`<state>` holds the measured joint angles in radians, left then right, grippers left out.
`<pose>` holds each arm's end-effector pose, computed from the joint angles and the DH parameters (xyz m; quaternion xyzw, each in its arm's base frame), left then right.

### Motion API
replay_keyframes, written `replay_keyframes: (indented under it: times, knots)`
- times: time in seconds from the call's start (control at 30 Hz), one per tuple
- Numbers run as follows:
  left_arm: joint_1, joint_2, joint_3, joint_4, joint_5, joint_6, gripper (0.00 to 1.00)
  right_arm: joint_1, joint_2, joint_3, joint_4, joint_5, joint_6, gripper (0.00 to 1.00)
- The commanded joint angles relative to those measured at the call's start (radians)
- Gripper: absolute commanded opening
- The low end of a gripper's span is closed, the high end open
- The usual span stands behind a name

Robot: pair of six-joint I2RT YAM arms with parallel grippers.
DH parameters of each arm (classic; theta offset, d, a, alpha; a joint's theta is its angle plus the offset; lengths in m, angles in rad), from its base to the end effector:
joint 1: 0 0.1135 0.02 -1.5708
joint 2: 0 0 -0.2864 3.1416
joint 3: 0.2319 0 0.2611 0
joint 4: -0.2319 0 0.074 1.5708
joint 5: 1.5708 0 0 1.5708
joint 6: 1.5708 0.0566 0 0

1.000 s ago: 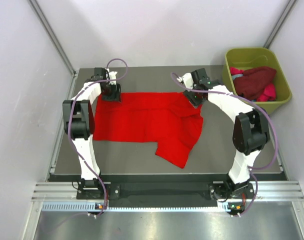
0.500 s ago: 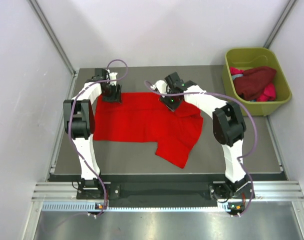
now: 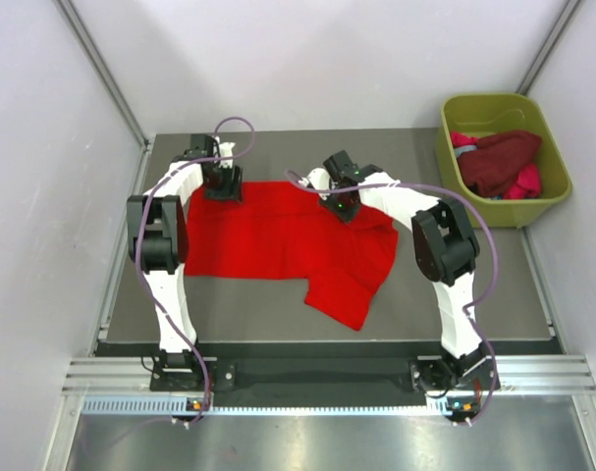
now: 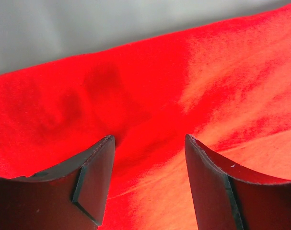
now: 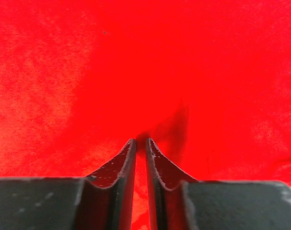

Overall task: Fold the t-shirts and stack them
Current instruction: Fold the tshirt

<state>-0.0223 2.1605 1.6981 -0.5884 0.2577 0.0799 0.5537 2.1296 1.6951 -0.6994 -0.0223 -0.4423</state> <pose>0.4970 -0.0255 0.1802 0.0819 0.9554 -0.1168 0.2584 0.4100 0.2550 0.1855 -0.4684 0.8565 0.0229 0.2158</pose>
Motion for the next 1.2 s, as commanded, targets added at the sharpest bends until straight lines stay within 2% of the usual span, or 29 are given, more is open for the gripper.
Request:
replay_keyframes:
  times: [0.0,0.13,0.3,0.37,0.43,0.63,1.17]
  knots:
    - [-0.005,-0.018,0.032,0.001,0.020,-0.006,0.65,-0.005,0.016,0.038,0.011,0.045,0.001,0.13]
    - [-0.007,-0.014,0.037,0.001,0.021,-0.008,0.65,-0.005,0.026,0.048,0.009,0.067,-0.004,0.05]
    - [-0.008,-0.016,0.034,0.001,0.023,-0.009,0.65,-0.006,0.016,0.048,0.017,0.081,-0.009,0.01]
    - [-0.008,-0.014,0.032,0.001,0.025,-0.012,0.65,-0.006,0.013,0.057,0.015,0.087,0.000,0.05]
    - [-0.008,-0.013,0.032,0.001,0.028,-0.011,0.65,-0.006,0.010,0.069,0.003,0.070,0.014,0.18]
    - [-0.010,-0.013,0.031,0.005,0.031,-0.014,0.65,-0.005,0.012,0.074,-0.017,0.045,0.028,0.26]
    - [-0.014,-0.019,0.029,0.006,0.020,-0.011,0.65,-0.003,0.067,0.069,-0.020,0.039,0.019,0.29]
